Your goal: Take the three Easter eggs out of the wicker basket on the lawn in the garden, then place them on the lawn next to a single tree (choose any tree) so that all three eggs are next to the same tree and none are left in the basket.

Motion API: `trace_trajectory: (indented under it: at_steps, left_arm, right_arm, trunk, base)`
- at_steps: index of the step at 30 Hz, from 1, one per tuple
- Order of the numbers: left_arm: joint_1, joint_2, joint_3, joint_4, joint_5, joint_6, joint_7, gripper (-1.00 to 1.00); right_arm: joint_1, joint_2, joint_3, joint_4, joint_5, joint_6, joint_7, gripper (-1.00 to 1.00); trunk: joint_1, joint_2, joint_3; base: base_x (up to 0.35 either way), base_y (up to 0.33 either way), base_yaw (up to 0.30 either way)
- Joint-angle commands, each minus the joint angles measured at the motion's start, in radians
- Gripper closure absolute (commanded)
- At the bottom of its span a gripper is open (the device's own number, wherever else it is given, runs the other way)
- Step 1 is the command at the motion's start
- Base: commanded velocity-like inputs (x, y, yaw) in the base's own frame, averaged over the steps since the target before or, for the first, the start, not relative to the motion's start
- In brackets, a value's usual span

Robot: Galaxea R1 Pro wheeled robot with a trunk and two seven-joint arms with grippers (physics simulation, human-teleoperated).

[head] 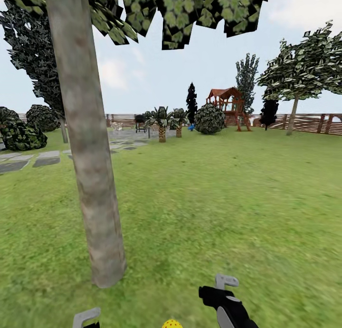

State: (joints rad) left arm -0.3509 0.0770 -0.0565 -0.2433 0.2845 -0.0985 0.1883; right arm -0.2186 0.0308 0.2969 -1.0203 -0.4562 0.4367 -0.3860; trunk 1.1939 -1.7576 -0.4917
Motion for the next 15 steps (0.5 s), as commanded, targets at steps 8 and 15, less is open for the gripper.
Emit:
trace_trajectory:
  at_steps: [8,15]
  left_arm:
    - [0.005,-0.003,-0.006,0.016,0.008,-0.026,0.003,-1.0]
    - [0.006,-0.003,-0.006,0.027,0.008,-0.042,0.003,-1.0]
  right_arm:
    - [-0.001,-0.008,0.0,0.103,-0.011,-0.068,-0.006,-1.0]
    - [-0.001,-0.022,0.0,0.115,-0.013,-0.075,-0.007,-1.0]
  trunk:
    - [-0.031,0.056,0.024]
    - [-0.058,0.105,0.046]
  base:
    - [0.0,0.0,0.0]
    - [0.0,0.0,0.0]
